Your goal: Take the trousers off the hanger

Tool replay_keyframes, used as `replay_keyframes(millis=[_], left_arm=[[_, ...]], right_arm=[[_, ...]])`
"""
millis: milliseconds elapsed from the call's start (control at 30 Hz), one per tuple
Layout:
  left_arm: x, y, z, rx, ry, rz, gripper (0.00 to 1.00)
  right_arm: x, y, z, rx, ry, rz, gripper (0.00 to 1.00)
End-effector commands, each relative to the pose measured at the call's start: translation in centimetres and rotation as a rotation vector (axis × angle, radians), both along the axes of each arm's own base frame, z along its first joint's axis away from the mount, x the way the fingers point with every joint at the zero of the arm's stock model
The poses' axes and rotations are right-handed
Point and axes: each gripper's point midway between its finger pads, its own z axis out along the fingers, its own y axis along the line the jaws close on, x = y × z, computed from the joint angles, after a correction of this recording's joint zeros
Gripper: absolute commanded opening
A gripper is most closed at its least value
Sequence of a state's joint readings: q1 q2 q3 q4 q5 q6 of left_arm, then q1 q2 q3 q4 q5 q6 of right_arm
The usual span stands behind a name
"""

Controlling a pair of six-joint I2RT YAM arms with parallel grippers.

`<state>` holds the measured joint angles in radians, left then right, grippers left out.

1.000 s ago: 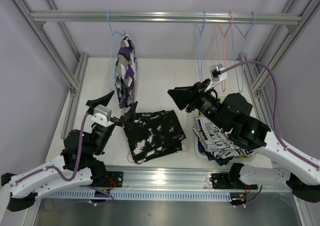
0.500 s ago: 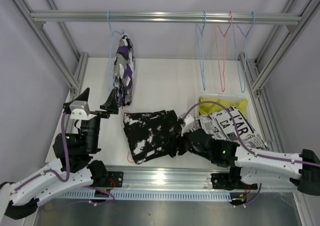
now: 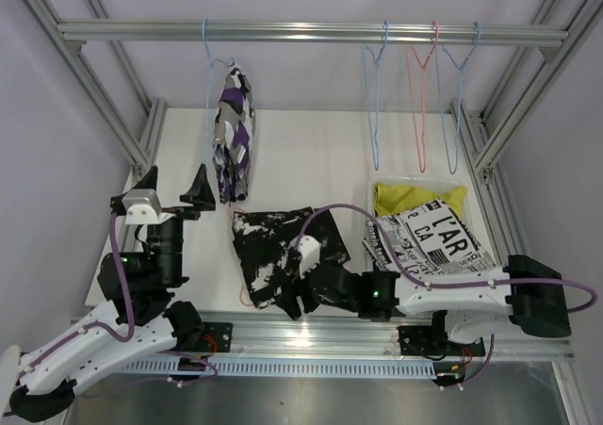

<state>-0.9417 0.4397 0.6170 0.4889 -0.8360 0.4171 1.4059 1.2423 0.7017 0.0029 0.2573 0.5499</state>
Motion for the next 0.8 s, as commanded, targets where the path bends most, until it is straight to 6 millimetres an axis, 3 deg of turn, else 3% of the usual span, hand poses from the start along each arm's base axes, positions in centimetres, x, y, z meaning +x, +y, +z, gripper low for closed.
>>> replay_keyframes(millis=[0, 33, 100, 133, 267, 333, 533, 567, 600, 667, 767], left_arm=[[-0.5, 1.5, 0.8, -0.078, -0.032, 0.026, 0.99], [-0.5, 1.7, 0.8, -0.082, -0.034, 0.03, 0.99], [-0.6, 1.9, 0.8, -0.086, -0.041, 0.036, 0.99], [-0.6, 1.8, 0.8, -0.085, -0.04, 0.036, 0.99], [-0.5, 2.1, 0.7, -0.084, -0.037, 0.049, 0.99], [-0.6, 2.0, 0.7, -0.085, -0.042, 0.044, 0.99], [-0.4, 1.5, 0.6, -0.076, -0.031, 0.027, 1.0], [-0.3, 1.4, 0.5, -0.073, -0.031, 0.025, 0.99], [-0.4, 1.5, 0.7, -0.075, -0.033, 0.025, 0.99], [-0.4, 1.4, 0.6, -0.074, -0.032, 0.025, 1.0], [-0.4, 1.5, 0.7, -0.076, -0.034, 0.026, 0.99]], right_arm=[[-2.0, 4.5, 2.1, 0.059, -0.012, 0.135, 0.71], [-2.2, 5.5, 2.9, 0.063, -0.027, 0.158, 0.71], [-2.4, 6.4, 1.2, -0.005, -0.022, 0.177, 0.7], [-2.4, 7.2, 1.9, 0.0, -0.033, 0.188, 0.7], [-2.5, 8.6, 0.8, -0.035, -0.036, 0.215, 0.7], [-1.6, 9.1, 0.3, -0.059, -0.069, 0.16, 0.73], [-1.0, 9.2, -2.6, -0.237, -0.186, 0.088, 0.77], [-0.4, 8.8, -4.3, -0.311, -0.216, 0.058, 0.78], [-0.5, 9.6, -3.8, -0.316, -0.242, 0.051, 0.78], [0.4, 9.2, -5.5, -0.401, -0.289, 0.009, 0.79], [1.4, 9.7, -6.1, -0.45, -0.344, -0.046, 0.79]])
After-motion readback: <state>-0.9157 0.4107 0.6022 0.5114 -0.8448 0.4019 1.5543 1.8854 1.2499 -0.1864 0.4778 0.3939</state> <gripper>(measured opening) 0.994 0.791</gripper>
